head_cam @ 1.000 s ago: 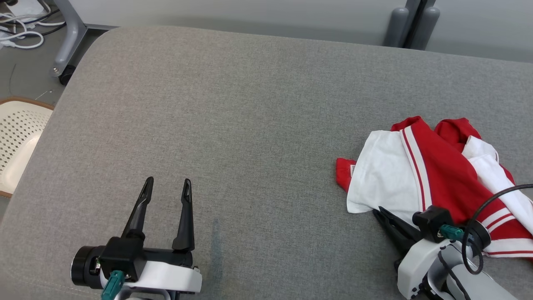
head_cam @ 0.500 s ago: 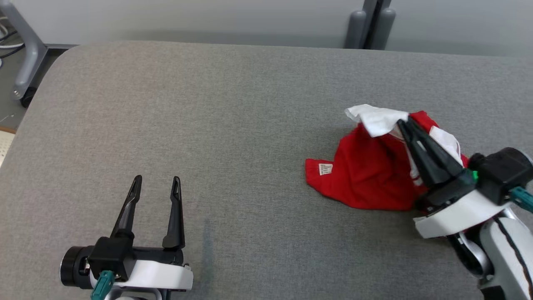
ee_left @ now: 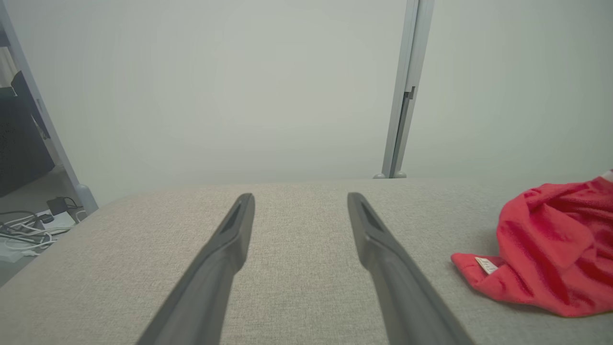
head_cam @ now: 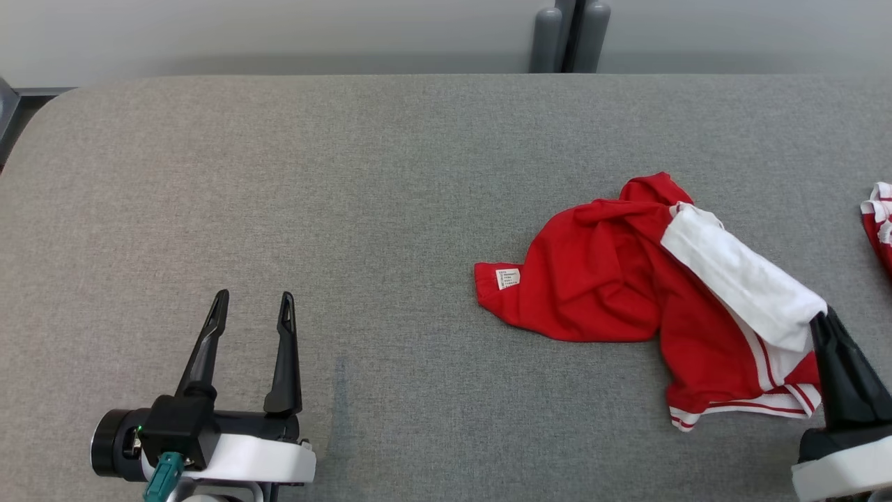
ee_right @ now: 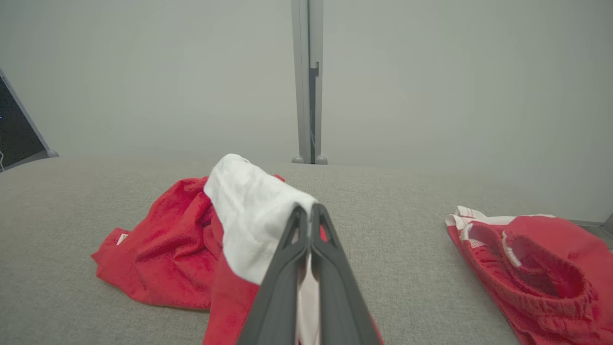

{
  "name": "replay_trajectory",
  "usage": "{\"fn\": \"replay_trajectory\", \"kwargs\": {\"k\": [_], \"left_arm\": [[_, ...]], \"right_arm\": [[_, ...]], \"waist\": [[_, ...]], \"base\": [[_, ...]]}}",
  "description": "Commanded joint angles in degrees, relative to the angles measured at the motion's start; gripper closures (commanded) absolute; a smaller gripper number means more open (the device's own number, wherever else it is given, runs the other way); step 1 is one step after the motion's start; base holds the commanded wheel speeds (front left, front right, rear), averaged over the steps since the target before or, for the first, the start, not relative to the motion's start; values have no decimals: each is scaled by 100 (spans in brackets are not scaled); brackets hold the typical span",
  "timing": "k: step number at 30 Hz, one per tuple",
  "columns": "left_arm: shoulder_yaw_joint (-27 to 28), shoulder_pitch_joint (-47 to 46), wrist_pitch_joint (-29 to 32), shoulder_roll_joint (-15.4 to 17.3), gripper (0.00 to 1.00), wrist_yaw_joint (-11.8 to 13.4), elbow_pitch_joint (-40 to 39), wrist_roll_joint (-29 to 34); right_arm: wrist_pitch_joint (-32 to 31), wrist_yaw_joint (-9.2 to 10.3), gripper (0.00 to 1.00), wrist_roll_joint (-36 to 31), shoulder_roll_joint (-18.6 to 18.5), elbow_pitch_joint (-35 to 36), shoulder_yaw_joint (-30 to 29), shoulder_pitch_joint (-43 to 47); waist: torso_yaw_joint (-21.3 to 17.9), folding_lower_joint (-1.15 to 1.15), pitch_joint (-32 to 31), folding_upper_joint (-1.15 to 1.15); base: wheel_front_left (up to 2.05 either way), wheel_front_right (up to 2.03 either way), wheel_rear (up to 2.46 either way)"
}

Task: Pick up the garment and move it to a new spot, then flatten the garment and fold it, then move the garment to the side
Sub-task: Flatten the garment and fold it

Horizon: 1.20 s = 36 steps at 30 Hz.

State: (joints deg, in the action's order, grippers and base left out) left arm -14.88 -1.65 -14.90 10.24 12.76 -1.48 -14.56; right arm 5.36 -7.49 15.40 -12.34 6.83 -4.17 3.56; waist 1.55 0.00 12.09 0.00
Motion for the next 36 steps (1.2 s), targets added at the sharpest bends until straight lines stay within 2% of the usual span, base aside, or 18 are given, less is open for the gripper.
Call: {"fn": "replay_trajectory", "kwargs": {"k": [1, 10, 11, 12, 14, 27, 36], "left_arm": [[8, -116, -1, 52, 0, 23, -19, -12], [-67, -198, 28, 59, 0, -12, 67, -17], [-76, -190, 28, 64, 0, -12, 80, -20], [-80, -171, 31, 67, 0, -11, 87, -29], [-57, -105, 47, 82, 0, 27, 101, -46], [-51, 308, 128, 142, 0, 141, -9, -129], [-157, 428, 239, 135, 0, 156, -96, -158]], "right_arm": [[-52, -1, 100, 32, 114, -136, -25, 126], [128, -1, 100, 242, 168, -1077, 196, -122], [157, -1, 95, 227, 149, -1104, 203, -164], [188, -1, 67, 203, 136, -1102, 214, -206], [190, -1, 0, 147, 125, -1044, 233, -236], [-91, -1, 0, -184, 167, -243, 292, -93], [-162, -1, 0, -142, 310, -45, 254, 24]], "waist": [[-38, 0, 49, 0], [-71, 0, 33, 0], [-73, 0, 10, 0], [-75, 0, -13, 0], [-103, 0, -67, 0], [-316, 0, -479, 0], [-355, 0, -478, 0]], "base": [[0, 0, 0], [0, 0, 0], [0, 0, 0], [0, 0, 0], [0, 0, 0], [0, 0, 0], [0, 0, 0]]}}
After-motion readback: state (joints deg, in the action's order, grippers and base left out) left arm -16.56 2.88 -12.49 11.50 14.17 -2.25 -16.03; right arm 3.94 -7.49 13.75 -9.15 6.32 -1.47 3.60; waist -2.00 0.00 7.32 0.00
